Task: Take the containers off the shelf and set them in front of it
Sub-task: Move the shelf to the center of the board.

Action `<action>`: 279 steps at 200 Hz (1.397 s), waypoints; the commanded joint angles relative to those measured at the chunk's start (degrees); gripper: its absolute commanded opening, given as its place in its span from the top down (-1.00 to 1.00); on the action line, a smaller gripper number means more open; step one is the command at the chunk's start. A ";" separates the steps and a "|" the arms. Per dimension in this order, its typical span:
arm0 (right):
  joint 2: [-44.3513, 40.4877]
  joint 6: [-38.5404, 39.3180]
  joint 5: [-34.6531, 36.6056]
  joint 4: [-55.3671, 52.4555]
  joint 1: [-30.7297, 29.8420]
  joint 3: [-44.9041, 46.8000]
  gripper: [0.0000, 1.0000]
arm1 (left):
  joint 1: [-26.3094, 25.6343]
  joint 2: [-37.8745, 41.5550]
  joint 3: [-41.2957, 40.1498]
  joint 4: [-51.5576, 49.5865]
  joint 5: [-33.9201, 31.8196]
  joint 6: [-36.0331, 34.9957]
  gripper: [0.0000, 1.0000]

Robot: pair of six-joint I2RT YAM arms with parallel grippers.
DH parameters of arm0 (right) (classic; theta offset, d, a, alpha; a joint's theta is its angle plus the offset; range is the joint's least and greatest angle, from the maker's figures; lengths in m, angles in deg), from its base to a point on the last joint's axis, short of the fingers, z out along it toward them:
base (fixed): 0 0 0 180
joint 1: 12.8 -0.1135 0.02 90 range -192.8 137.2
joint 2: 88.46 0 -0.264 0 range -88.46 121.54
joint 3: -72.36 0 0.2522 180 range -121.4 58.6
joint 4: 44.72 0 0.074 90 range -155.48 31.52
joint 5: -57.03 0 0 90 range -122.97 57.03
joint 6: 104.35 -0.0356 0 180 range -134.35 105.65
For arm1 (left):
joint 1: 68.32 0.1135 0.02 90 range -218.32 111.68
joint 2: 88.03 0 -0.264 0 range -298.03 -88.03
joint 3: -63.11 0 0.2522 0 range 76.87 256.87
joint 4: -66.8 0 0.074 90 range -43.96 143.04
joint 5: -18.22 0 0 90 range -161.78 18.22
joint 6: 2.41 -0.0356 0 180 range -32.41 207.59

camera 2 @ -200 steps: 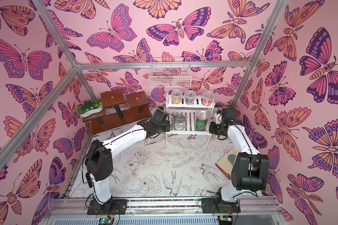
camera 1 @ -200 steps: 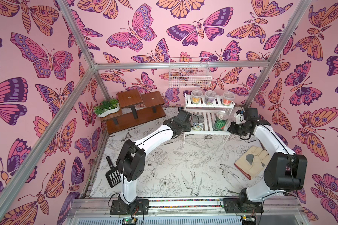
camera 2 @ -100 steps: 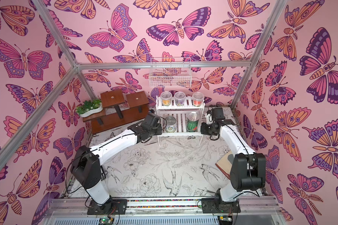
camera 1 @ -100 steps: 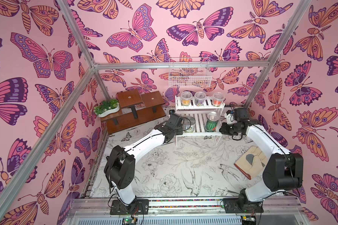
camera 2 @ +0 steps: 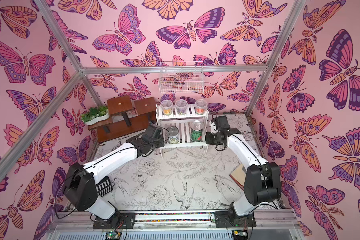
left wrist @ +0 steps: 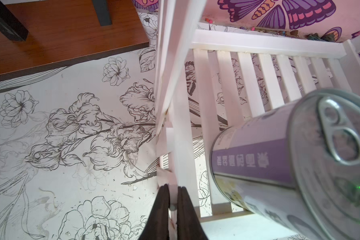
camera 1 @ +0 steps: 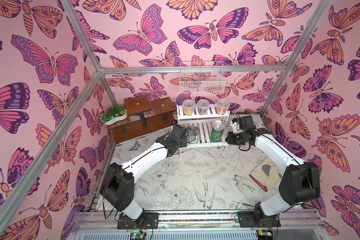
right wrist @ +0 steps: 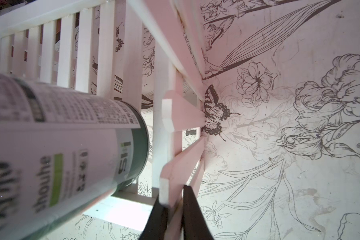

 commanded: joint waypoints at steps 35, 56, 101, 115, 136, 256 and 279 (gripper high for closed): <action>-2.45 -2.14 -1.29 -2.14 -2.99 4.17 1.00 | 3.80 -1.61 -5.87 -15.28 -3.91 -2.53 1.00; -2.02 -1.63 -0.78 -2.27 -2.99 3.78 1.00 | 4.15 -2.32 -5.38 -15.30 -4.51 -3.64 1.00; -1.25 -1.01 -0.10 -2.63 -2.95 2.07 0.78 | 4.16 -1.83 -5.33 -15.25 -2.73 -4.19 0.48; -1.11 -1.16 -0.19 -2.58 -2.98 1.72 0.64 | 4.07 -1.61 -5.33 -15.22 -2.10 -3.98 0.34; -1.03 -1.35 -0.39 -2.47 -2.91 1.28 0.50 | 3.76 -1.27 -5.24 -15.25 -1.99 -3.67 0.15; -7.56 1.76 6.27 -7.98 -2.15 -5.17 -0.98 | 1.17 3.18 -2.25 -15.25 -3.97 -3.73 -1.00; -8.77 4.14 5.99 -12.18 -1.34 -9.66 -0.98 | 1.17 6.10 -2.12 -15.25 -5.17 -4.20 -1.00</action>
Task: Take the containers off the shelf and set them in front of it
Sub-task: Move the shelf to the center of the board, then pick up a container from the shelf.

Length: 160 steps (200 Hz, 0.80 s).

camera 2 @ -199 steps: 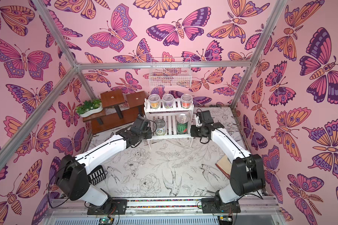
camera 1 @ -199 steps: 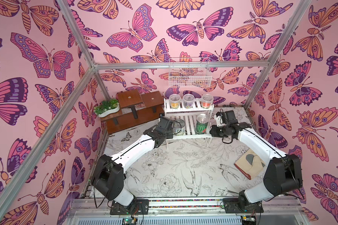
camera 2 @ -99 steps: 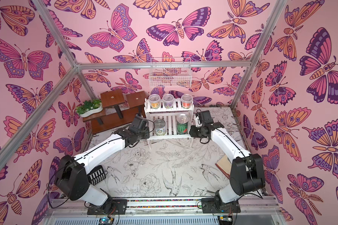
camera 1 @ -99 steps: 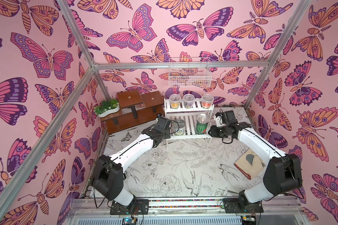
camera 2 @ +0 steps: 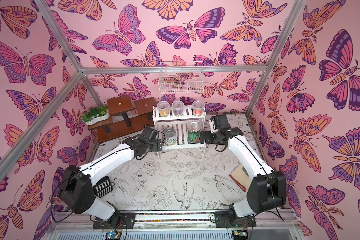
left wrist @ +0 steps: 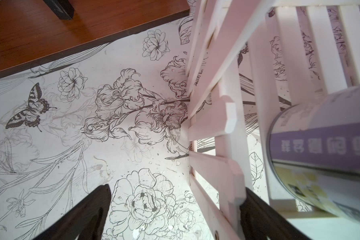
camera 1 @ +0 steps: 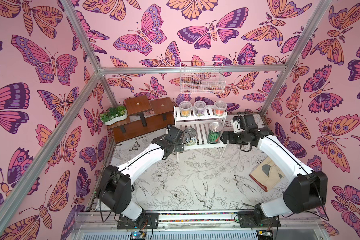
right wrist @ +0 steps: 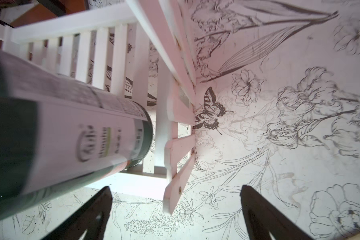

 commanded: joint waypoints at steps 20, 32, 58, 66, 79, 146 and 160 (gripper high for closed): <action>-3.40 5.63 1.06 -8.02 1.54 -9.17 -0.98 | -0.47 5.74 -0.48 -5.21 -2.69 -2.19 -1.00; -3.45 6.99 0.31 -9.35 1.95 -11.77 -0.98 | -0.38 7.16 -0.67 -4.33 -2.10 -3.89 -1.00; -2.56 9.92 -3.00 -9.79 2.43 -16.85 -0.98 | 0.38 10.54 -1.22 -2.24 -0.05 -5.94 -1.00; -2.24 10.85 -4.50 -8.98 2.44 -17.89 -0.98 | 0.94 11.56 -1.56 -1.48 1.05 -6.17 -1.00; -1.34 11.90 -7.32 -7.26 2.51 -19.15 -0.98 | 2.53 13.28 -2.77 0.30 4.30 -6.38 -1.00; 4.07 12.73 -13.76 4.39 2.47 -22.04 -0.98 | 11.50 20.57 -10.03 8.94 20.32 -9.45 -1.00; 4.98 13.19 -13.07 6.52 2.47 -22.26 -0.98 | 12.07 20.59 -10.38 9.39 21.28 -9.74 -1.00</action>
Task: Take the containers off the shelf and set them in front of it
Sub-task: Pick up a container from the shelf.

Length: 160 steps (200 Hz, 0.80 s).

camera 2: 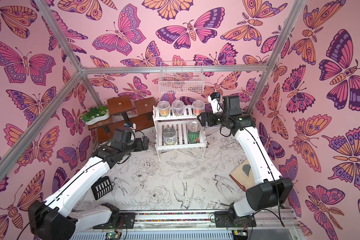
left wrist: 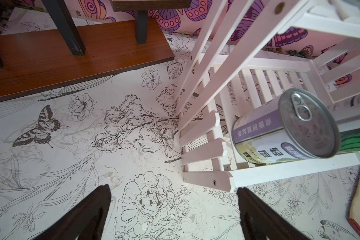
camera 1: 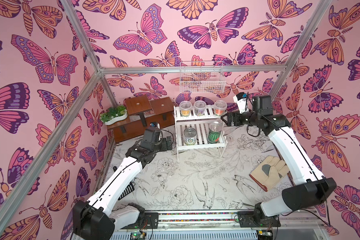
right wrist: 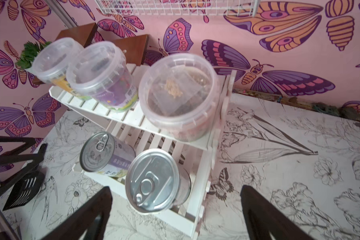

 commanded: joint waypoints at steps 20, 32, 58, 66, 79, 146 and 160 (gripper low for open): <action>1.68 1.80 0.11 7.95 0.04 -2.10 -0.98 | 1.48 0.55 -1.64 3.86 6.36 -2.20 -1.00; 3.33 2.23 0.29 9.20 -0.11 -1.95 -0.98 | 1.60 0.49 -1.86 4.33 6.60 -2.19 -1.00; 4.65 3.88 1.27 10.70 -0.79 -2.08 -0.98 | 1.72 0.46 -2.26 4.89 6.80 -2.20 -1.00; 5.04 4.27 1.25 11.16 -1.08 -2.15 -0.98 | 1.78 0.54 -2.49 5.05 6.96 -2.25 -1.00; 5.80 4.73 1.56 11.76 -1.35 -2.53 -0.98 | 1.78 0.55 -2.48 5.20 7.14 -2.36 -1.00; 9.24 6.15 5.36 15.31 -2.95 -4.69 -0.98 | 1.87 0.03 -2.61 5.63 7.32 -2.03 -1.00; 9.66 5.97 5.85 16.33 -3.12 -4.85 -0.98 | 1.92 -0.08 -2.61 5.79 7.18 -1.98 -1.00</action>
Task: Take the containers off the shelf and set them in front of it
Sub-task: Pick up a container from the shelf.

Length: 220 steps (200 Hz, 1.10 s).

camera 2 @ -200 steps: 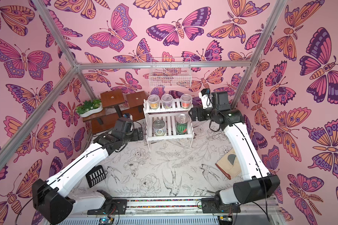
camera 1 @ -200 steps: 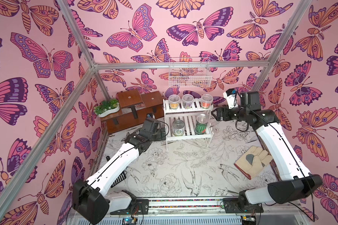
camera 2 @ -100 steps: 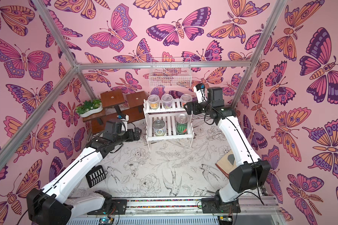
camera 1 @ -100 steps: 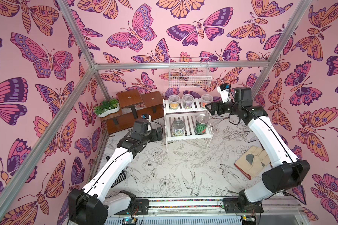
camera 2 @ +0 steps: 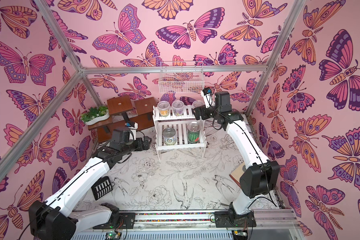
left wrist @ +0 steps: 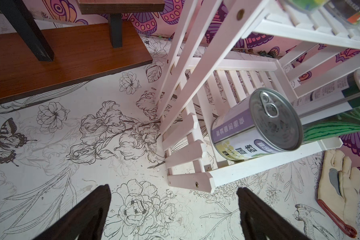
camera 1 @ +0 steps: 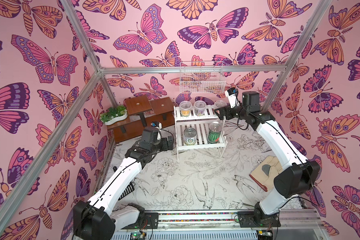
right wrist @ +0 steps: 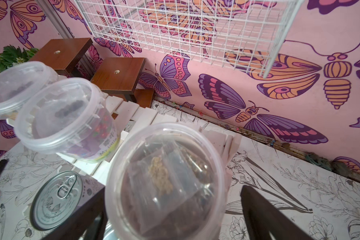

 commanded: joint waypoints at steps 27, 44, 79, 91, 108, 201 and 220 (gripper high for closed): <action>2.27 0.89 2.26 2.71 -0.75 -3.41 -0.98 | 0.52 -0.35 -1.06 1.69 0.64 -0.52 -1.00; 3.29 1.01 2.06 2.08 -0.79 -4.54 -1.00 | 0.53 -0.53 -1.08 1.91 0.68 -0.47 -1.00; 4.15 0.67 1.86 0.76 -0.91 -6.07 -0.47 | 0.62 -0.71 -1.34 2.48 0.68 -0.21 -1.00; 4.11 0.37 1.56 0.59 -0.93 -6.20 -0.27 | 0.58 -0.75 -1.44 2.63 0.75 -0.15 -1.00; 4.02 0.11 1.13 0.15 -0.93 -6.49 -0.14 | 0.70 -0.88 -1.60 2.89 0.77 -0.17 -1.00; -3.69 -0.28 0.15 -3.37 -2.41 -6.27 -0.03 | 0.72 -1.47 -1.44 3.12 0.92 -0.59 -1.00; -7.15 -0.25 0.30 -4.84 -3.04 -4.28 -0.03 | 0.73 -1.95 -1.26 3.29 1.12 -0.87 -1.00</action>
